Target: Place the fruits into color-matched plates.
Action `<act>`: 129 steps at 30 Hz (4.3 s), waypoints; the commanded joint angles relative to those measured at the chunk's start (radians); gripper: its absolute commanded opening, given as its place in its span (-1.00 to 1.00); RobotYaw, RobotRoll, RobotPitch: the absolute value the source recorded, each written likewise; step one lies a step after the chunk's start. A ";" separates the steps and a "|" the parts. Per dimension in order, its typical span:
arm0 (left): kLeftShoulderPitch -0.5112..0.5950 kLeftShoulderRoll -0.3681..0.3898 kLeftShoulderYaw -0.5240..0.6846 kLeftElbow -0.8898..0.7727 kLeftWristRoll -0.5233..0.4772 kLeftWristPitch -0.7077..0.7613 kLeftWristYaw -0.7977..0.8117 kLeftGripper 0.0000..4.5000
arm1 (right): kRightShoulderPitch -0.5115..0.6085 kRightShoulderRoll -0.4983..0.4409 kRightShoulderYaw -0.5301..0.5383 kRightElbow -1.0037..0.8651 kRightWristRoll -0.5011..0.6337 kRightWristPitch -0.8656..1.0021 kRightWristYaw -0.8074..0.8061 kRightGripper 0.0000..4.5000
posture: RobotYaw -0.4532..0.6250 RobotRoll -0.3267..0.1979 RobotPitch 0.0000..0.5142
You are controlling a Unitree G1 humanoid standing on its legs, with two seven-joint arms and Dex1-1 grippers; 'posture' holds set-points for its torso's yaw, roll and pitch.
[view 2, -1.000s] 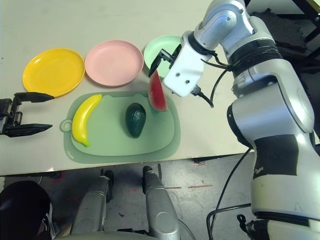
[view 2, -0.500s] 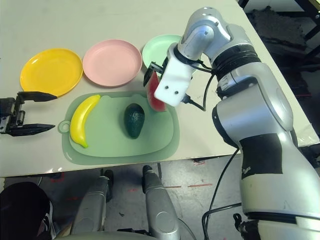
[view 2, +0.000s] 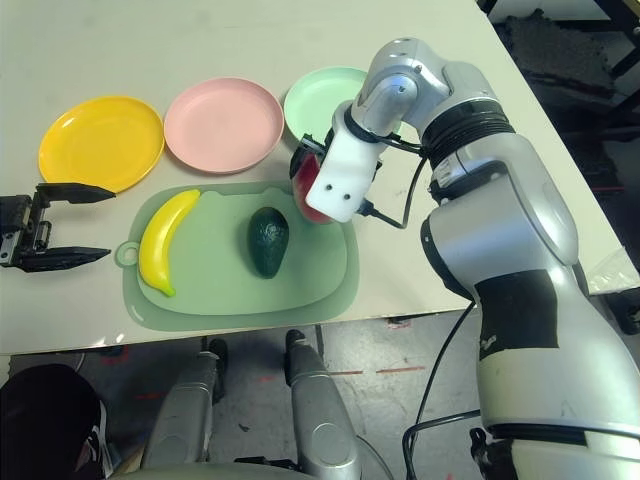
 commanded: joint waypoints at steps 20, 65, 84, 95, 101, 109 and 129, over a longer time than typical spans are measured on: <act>0.016 0.008 0.005 -0.028 0.021 0.002 0.001 1.00 | 0.049 0.035 -0.060 -0.007 0.050 0.040 0.148 0.03 | -0.27 0.25 0.52; -0.097 0.020 -0.066 -0.124 0.260 0.091 0.364 1.00 | -0.140 0.225 -0.204 0.086 0.009 0.590 -0.285 -0.05 | -0.25 0.25 0.46; -0.157 0.032 -0.066 -0.147 0.293 0.139 0.478 1.00 | -0.070 0.339 -0.195 0.118 -0.120 0.721 -0.442 0.75 | -0.18 0.25 0.42; -0.156 0.033 -0.075 -0.120 0.266 0.113 0.397 1.00 | -0.138 0.289 -0.194 0.110 -0.146 0.670 -0.439 0.98 | -0.21 0.25 0.42; -0.106 0.029 -0.036 -0.161 0.114 0.156 0.235 1.00 | -0.213 0.197 -0.147 0.050 -0.172 0.336 -0.289 0.98 | -0.26 0.25 0.46; -0.103 0.018 -0.070 -0.154 0.075 0.053 0.071 1.00 | -0.091 0.079 -0.073 -0.223 0.271 0.145 0.221 0.98 | -0.35 0.25 0.49; -0.141 0.008 -0.150 -0.117 0.098 -0.010 -0.011 1.00 | -0.021 -0.168 0.216 -0.808 0.663 0.528 0.228 0.98 | -0.38 0.25 0.50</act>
